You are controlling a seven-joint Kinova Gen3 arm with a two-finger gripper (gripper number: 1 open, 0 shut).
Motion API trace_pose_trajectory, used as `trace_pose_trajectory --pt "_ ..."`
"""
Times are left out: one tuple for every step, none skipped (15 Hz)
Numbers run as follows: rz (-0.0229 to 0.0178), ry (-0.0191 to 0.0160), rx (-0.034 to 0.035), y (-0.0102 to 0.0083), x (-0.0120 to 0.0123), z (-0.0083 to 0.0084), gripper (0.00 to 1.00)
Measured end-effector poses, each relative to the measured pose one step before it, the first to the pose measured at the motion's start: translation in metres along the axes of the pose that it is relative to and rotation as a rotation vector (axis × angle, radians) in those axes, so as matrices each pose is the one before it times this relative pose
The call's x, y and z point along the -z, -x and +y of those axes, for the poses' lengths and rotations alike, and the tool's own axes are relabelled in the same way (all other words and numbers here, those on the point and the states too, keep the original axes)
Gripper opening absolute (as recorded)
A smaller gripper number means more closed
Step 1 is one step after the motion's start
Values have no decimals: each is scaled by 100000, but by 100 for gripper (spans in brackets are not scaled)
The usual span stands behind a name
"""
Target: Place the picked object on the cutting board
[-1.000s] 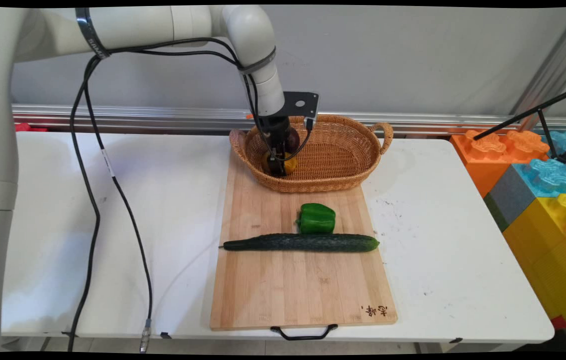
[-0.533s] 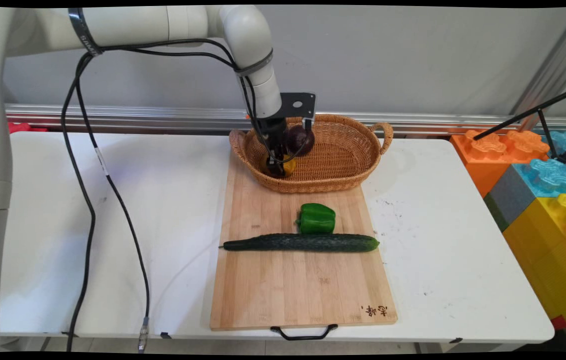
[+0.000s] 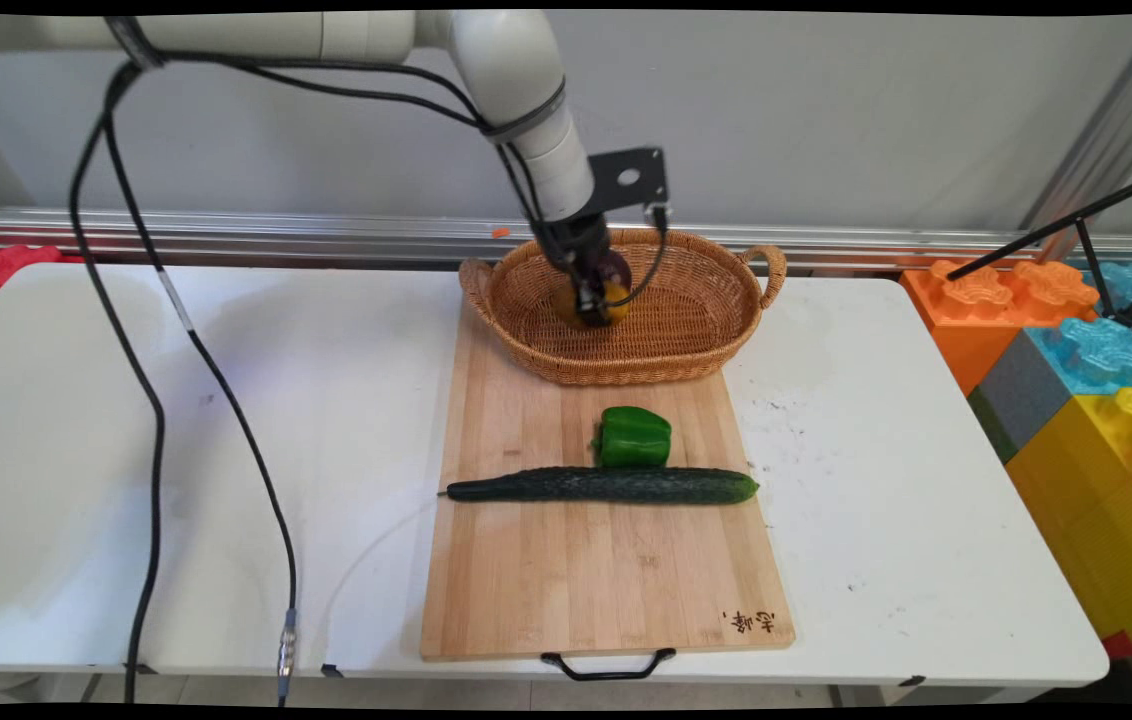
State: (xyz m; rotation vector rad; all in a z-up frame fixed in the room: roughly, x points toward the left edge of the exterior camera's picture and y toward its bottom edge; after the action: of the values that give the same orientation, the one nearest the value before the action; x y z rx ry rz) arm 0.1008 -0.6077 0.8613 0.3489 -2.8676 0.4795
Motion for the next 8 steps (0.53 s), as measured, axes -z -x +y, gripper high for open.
trace_pose_trajectory --pt "1298 -2003 2066 -814 882 446 0" --pt "790 -1218 1297 -578 596 328 0" --pt "1041 -1646 2027 -760 839 467 0" --pt "868 -1126 2598 -826 943 709 0" --pt "423 -455 2858 -638 918 834 0" --pt "205 62 2215 -528 742 812 0" --pt "34 442 2277 -494 794 971 0" --pt "-120 664 2049 -425 803 1034 0"
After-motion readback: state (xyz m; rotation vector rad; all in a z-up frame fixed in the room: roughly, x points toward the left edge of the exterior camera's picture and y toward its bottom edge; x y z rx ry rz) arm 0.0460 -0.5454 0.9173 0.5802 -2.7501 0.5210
